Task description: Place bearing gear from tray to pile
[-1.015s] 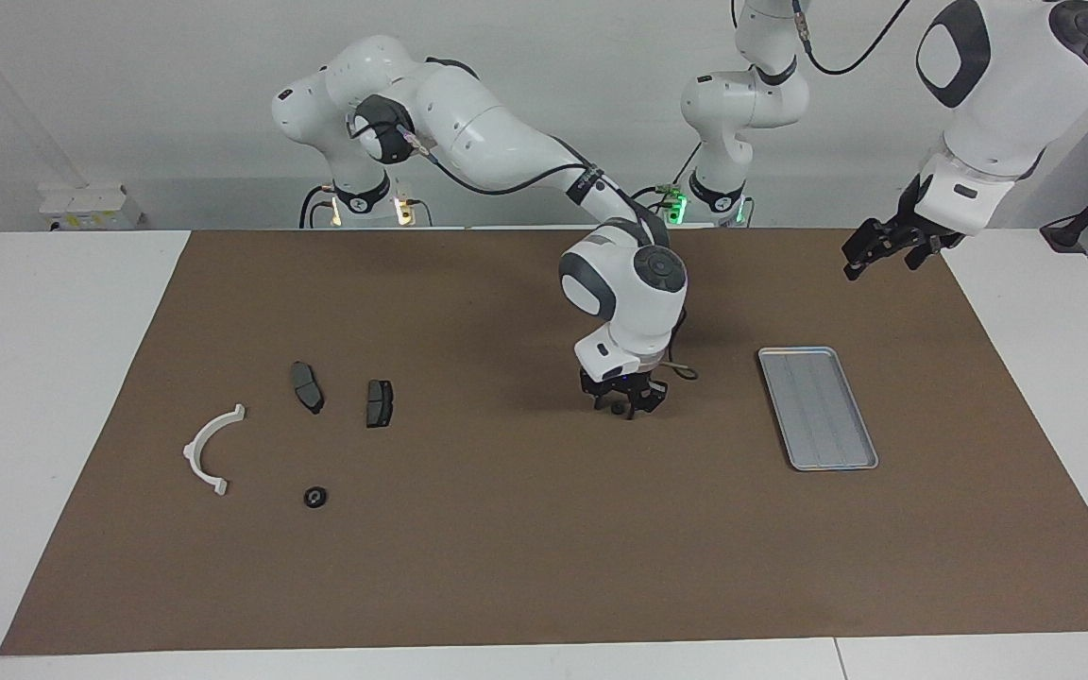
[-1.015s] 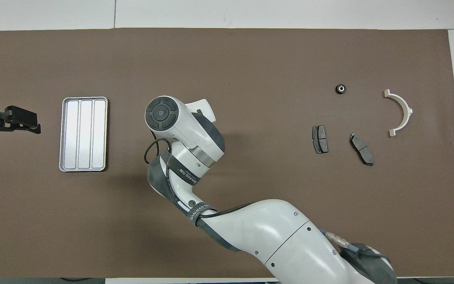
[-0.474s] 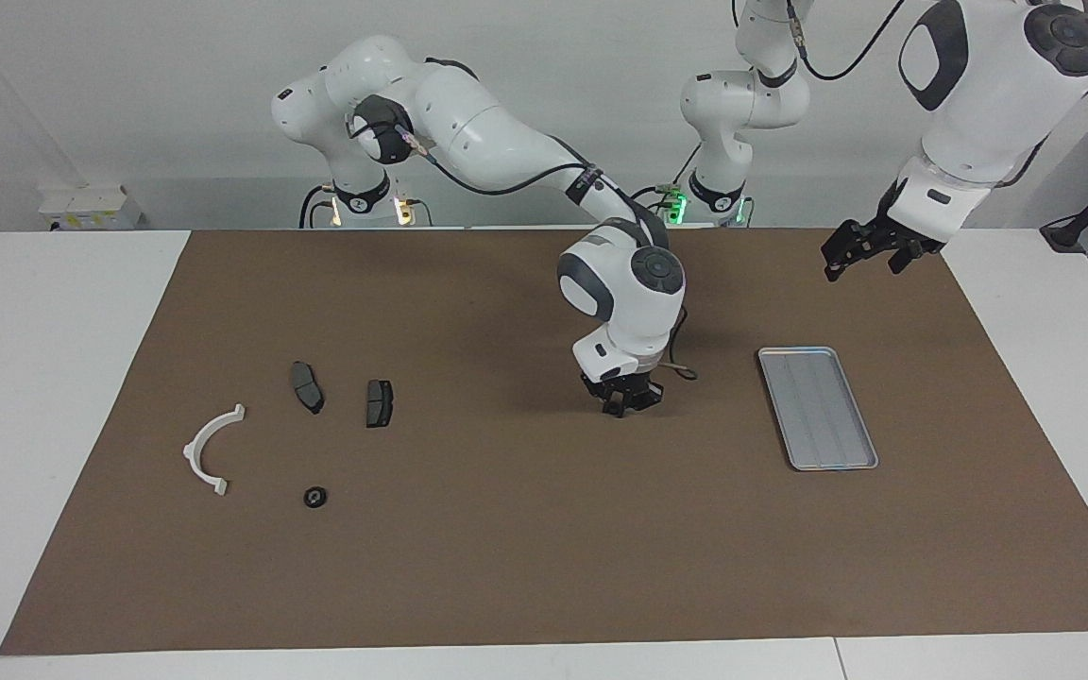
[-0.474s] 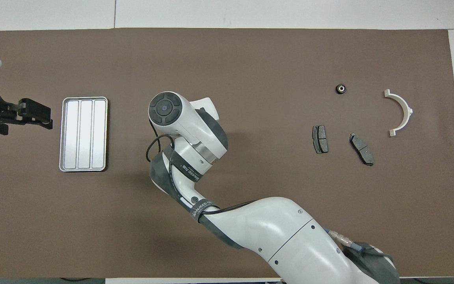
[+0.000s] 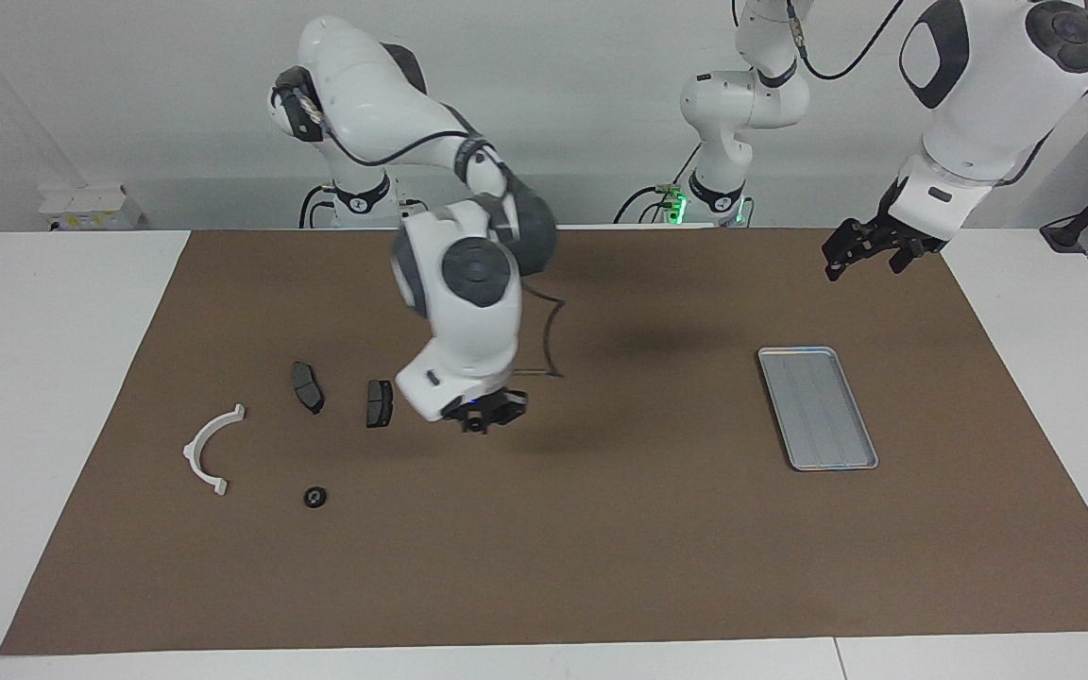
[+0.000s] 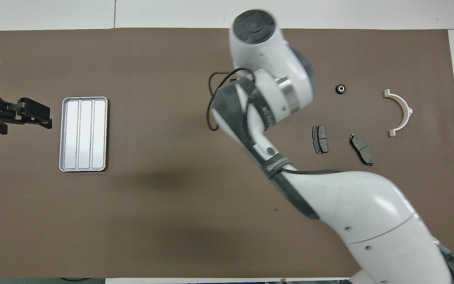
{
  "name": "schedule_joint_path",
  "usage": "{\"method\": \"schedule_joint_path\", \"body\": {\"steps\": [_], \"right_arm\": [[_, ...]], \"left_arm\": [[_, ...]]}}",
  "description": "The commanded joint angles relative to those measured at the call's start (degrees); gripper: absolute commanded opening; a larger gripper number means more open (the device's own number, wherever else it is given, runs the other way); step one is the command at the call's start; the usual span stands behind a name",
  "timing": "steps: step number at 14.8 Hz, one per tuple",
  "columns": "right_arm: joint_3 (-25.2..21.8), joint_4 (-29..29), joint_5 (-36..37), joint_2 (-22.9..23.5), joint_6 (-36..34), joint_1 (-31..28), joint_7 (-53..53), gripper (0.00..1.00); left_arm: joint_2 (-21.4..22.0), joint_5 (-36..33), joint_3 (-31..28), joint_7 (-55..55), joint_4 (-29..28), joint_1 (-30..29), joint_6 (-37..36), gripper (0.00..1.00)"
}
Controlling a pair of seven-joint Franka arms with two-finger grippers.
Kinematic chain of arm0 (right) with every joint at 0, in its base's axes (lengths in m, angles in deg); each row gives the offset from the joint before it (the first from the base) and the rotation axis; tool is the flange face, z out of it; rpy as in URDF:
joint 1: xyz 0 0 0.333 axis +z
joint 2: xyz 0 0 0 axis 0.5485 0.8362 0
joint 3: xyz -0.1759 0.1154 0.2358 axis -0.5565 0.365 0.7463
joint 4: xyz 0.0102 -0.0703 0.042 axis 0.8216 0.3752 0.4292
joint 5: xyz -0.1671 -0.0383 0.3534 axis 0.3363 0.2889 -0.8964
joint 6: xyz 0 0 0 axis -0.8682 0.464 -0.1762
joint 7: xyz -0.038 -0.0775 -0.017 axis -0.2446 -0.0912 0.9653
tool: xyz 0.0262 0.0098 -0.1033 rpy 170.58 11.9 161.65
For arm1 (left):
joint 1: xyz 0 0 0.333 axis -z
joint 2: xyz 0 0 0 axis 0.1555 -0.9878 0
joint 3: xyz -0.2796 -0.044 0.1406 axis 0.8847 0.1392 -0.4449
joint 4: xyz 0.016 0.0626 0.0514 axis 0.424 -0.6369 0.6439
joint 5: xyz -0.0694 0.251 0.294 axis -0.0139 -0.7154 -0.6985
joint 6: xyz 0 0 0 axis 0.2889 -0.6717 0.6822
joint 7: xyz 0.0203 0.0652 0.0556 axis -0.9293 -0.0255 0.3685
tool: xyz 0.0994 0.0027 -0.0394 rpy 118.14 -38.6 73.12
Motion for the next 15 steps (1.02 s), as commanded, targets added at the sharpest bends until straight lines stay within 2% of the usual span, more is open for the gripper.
{"method": "schedule_joint_path", "body": {"steps": [1,7,11,15], "right_arm": [[1.6,6.2,-0.3,0.3,6.1,-4.4,6.5,0.00],[1.5,18.2,0.5,0.6,19.6,-7.0,7.8,0.00],[1.2,21.6,2.8,0.7,21.5,-6.6,7.6,0.00],[1.5,22.2,4.3,0.6,21.5,-7.7,7.2,0.00]], "left_arm": [[0.3,-0.4,-0.3,0.0,0.4,0.6,-0.5,1.00],[1.9,-0.4,-0.3,0.0,-2.4,0.5,-0.7,1.00],[1.9,-0.4,-0.3,0.0,-2.4,0.5,-0.7,1.00],[1.9,-0.4,-0.3,0.0,-2.4,0.5,-0.7,1.00]]}}
